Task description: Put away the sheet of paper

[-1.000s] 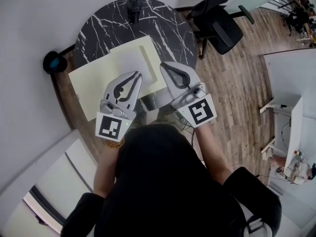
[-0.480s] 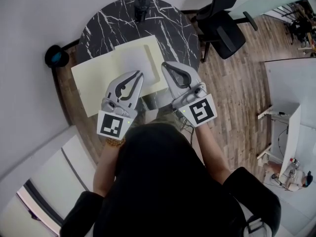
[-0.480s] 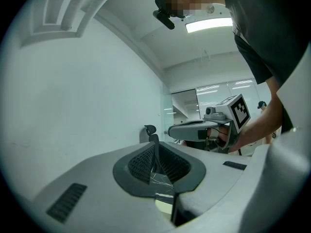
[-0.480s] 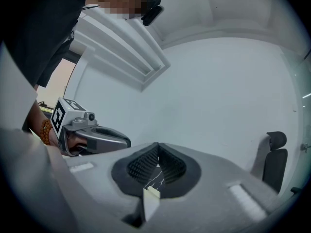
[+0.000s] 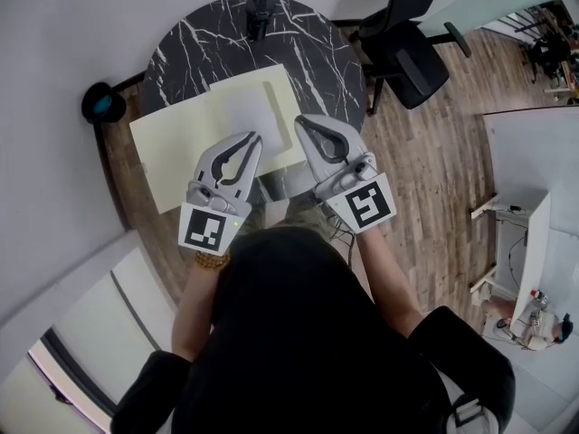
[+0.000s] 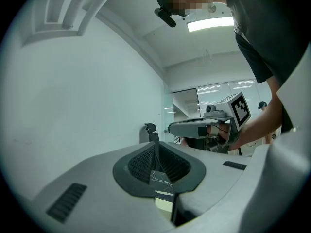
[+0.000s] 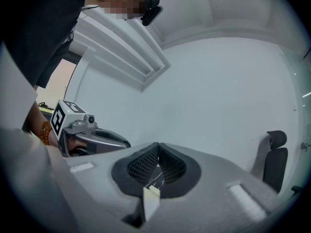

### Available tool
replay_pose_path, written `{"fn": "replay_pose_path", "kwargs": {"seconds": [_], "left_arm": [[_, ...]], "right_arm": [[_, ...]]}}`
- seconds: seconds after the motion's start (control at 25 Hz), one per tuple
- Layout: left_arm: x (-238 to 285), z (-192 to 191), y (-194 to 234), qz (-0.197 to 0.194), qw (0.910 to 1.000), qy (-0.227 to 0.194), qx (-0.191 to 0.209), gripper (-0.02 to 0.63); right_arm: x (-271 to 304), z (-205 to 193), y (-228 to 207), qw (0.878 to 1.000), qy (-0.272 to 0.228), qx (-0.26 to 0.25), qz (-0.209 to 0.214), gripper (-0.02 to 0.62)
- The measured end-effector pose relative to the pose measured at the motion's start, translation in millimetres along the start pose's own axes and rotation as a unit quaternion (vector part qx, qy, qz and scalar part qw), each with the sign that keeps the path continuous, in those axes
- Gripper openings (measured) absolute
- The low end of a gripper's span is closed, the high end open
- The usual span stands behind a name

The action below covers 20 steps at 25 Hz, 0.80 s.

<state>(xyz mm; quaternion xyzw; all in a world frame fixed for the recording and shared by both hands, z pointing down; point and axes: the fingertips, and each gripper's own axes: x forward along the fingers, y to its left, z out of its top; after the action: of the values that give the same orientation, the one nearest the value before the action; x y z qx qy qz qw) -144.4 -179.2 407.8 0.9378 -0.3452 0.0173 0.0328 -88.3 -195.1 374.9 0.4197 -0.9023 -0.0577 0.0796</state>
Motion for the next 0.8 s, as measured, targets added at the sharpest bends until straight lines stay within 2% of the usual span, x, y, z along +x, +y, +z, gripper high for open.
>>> {"fn": "replay_pose_path", "kwargs": {"seconds": [0.8], "left_arm": [[-6, -20, -12, 0.003, 0.9998, 0.021, 0.005, 0.035]], "right_arm": [[-16, -6, -5, 1.0, 0.003, 0.0, -0.009, -0.003]]}}
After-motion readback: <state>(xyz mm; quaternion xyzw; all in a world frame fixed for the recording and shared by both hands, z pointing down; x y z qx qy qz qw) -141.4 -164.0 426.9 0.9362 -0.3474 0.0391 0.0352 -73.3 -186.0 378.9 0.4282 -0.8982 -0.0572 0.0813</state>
